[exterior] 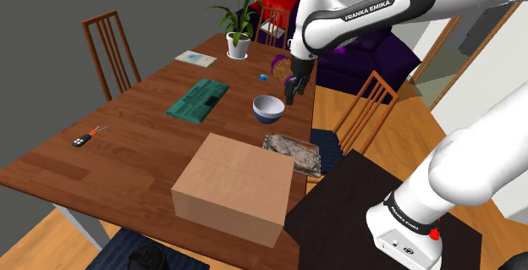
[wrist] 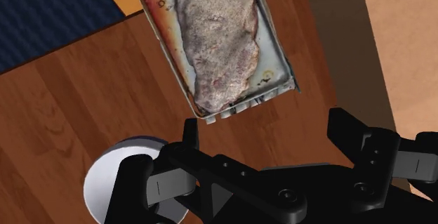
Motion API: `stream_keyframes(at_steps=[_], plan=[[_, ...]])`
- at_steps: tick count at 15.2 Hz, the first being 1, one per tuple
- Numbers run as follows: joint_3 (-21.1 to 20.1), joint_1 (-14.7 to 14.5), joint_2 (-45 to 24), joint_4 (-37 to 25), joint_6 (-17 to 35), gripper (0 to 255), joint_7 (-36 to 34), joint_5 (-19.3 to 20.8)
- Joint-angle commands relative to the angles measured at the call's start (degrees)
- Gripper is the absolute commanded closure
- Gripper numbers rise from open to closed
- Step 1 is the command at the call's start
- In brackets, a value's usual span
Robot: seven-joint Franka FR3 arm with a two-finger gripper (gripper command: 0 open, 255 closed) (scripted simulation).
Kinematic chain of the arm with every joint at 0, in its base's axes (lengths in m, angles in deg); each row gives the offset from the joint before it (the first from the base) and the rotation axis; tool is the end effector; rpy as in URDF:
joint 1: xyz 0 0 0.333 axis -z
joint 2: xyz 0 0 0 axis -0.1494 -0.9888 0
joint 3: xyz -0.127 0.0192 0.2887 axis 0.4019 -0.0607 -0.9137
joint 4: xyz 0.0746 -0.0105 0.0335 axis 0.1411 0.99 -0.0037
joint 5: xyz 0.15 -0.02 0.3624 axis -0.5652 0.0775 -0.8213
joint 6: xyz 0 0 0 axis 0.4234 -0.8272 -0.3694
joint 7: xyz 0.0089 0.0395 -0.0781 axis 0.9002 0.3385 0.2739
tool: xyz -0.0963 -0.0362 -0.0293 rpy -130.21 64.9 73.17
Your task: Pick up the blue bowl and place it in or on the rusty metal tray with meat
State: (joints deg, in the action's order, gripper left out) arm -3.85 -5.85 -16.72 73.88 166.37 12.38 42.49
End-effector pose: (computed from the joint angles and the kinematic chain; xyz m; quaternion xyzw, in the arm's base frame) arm 0.4828 0.0127 0.3888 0.9937 0.1047 -0.0361 0.0152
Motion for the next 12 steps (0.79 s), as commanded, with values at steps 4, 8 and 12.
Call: stream_keyframes(at_steps=[4,8,12], plan=[[0.31,0.5,-12.26,-6.67,5.39,0,-0.6,2.69],[0.87,0.59,-21.2,-12.8,8.01,0,-1.01,4.69],[1.63,0.45,-30.16,-20.12,9.5,0,-1.22,6.37]])
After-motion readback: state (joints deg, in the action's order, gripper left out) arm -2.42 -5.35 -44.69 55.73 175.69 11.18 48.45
